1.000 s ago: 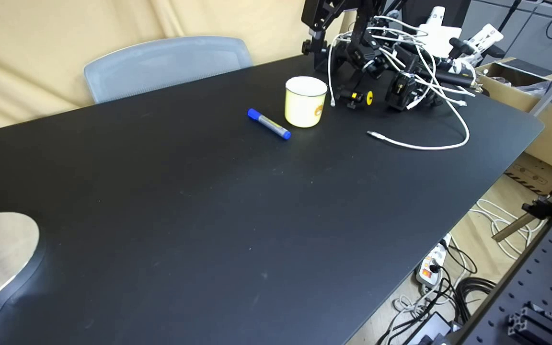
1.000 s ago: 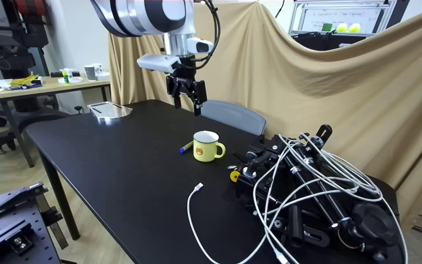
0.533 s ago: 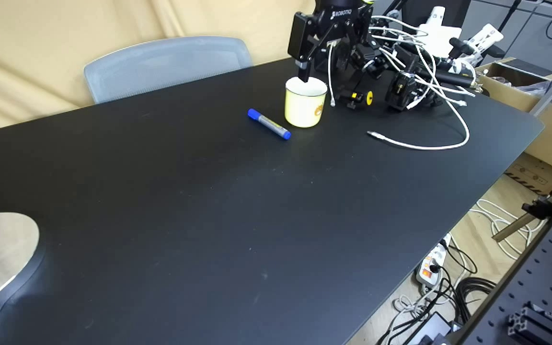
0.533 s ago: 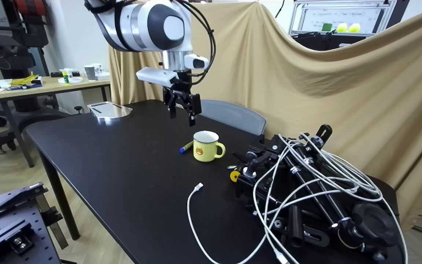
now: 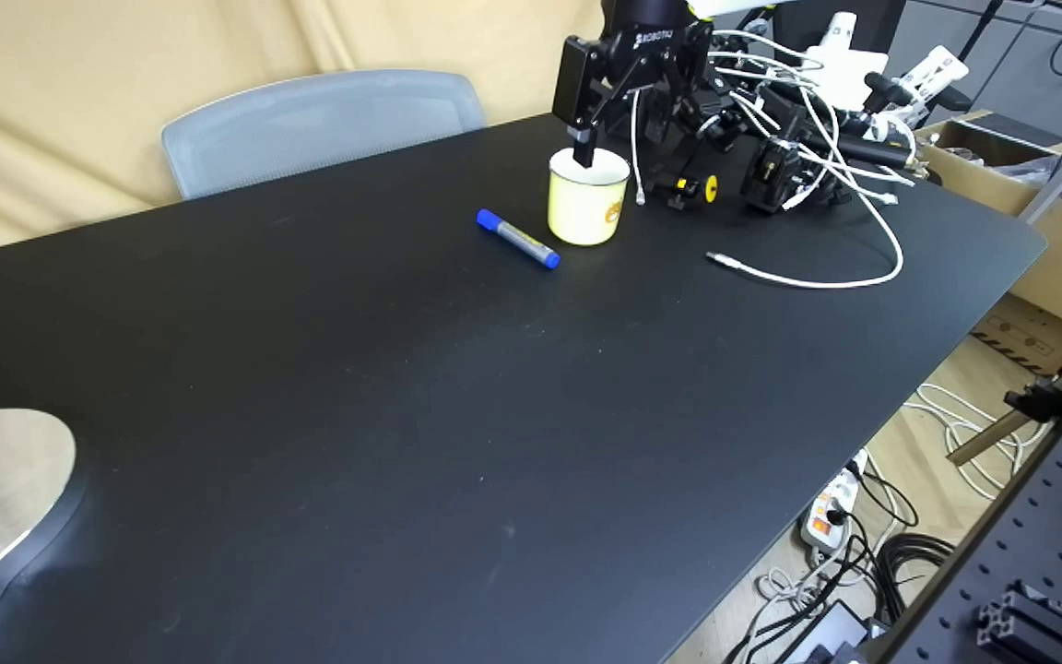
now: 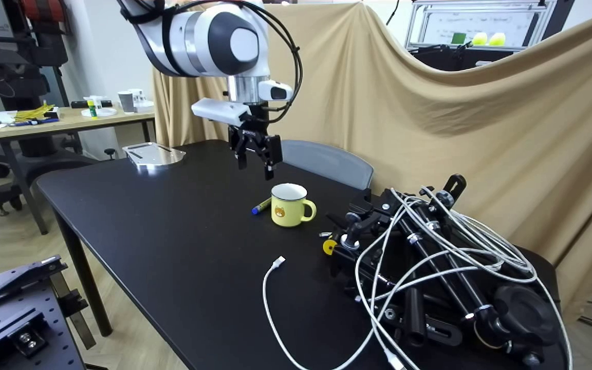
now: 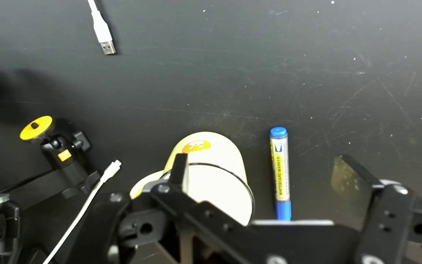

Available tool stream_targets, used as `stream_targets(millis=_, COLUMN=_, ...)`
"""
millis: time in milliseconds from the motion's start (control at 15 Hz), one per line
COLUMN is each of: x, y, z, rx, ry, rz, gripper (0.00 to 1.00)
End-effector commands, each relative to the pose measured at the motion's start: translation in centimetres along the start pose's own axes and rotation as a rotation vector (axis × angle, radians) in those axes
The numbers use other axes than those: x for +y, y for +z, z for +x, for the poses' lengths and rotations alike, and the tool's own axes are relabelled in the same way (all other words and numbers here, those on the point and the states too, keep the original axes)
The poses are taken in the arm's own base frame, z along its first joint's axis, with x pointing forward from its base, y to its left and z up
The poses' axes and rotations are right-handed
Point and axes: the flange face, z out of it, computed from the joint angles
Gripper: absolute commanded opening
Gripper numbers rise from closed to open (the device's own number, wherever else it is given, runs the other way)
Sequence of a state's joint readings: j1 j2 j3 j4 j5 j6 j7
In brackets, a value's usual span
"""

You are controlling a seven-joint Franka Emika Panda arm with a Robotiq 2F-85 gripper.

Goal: Move the marker to the yellow mug cup

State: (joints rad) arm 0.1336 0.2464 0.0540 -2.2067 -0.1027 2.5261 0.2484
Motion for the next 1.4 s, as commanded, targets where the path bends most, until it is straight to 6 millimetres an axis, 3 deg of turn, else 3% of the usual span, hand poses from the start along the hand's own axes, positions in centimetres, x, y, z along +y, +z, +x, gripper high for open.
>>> stream_targets(millis=0, x=-0.8, y=1.3, z=0.8, rx=-0.018, ry=-0.057, rz=-0.006, gripper=1.00)
stream_targets(millis=333, x=-3.3, y=4.1, z=3.5, rx=-0.008, ry=-0.156, rz=0.020, gripper=1.00)
stream_targets(millis=733, x=-5.7, y=7.3, z=6.1, rx=-0.009, ry=-0.128, rz=0.030, gripper=1.00)
stream_targets(millis=1333, x=-10.0, y=8.0, z=6.8, rx=0.022, ry=-0.164, rz=-0.032, gripper=1.00)
